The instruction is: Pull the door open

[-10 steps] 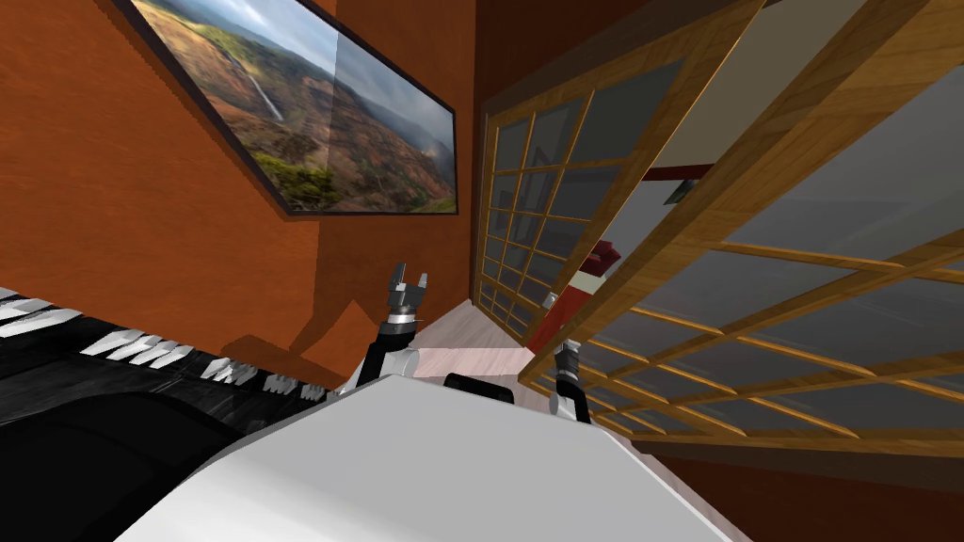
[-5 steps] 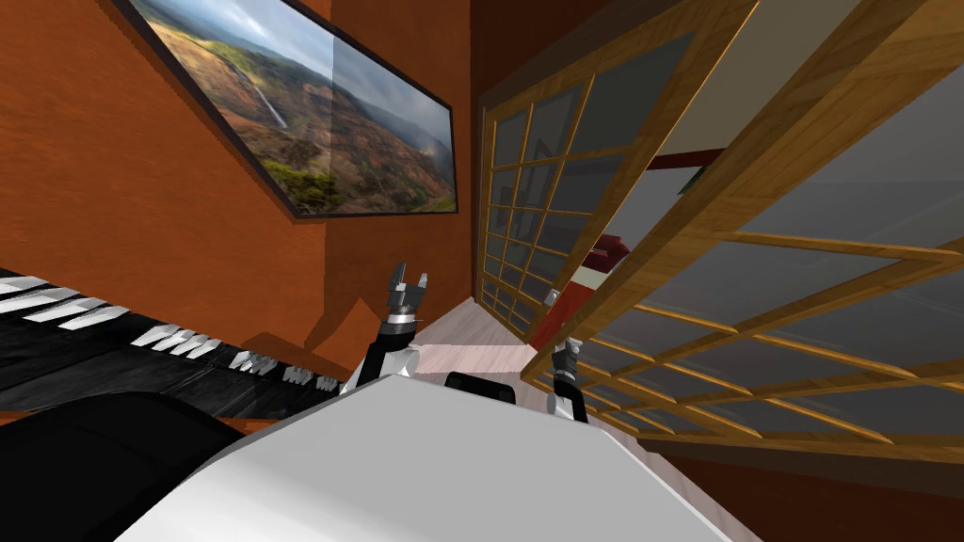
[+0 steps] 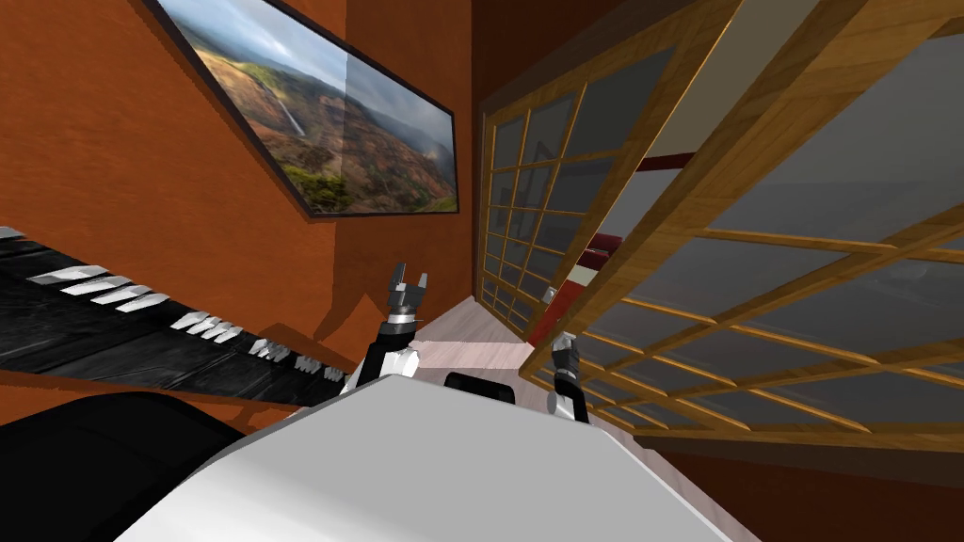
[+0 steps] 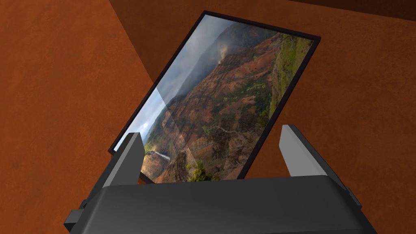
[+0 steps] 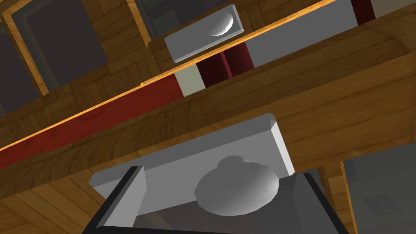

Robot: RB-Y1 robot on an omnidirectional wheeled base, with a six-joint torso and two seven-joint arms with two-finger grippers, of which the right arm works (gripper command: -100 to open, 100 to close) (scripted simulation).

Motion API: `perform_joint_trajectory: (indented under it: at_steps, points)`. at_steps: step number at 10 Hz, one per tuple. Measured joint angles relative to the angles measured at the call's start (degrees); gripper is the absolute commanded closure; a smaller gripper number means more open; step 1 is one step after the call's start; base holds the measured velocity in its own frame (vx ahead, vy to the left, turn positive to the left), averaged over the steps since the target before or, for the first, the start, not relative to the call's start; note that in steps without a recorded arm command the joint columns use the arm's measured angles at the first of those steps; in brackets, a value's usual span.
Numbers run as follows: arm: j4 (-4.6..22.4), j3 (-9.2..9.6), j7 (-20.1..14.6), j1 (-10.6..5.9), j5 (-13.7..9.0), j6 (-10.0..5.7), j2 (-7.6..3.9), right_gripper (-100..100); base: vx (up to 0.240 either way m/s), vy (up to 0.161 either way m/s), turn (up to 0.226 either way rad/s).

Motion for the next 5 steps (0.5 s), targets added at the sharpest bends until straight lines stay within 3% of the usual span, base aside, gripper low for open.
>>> perform_joint_trajectory:
  at_steps: [5]
  points:
    - [-0.65,2.11,-7.58,0.34,-3.43,-0.94,-0.3,-100,-0.065,-0.027,0.064]
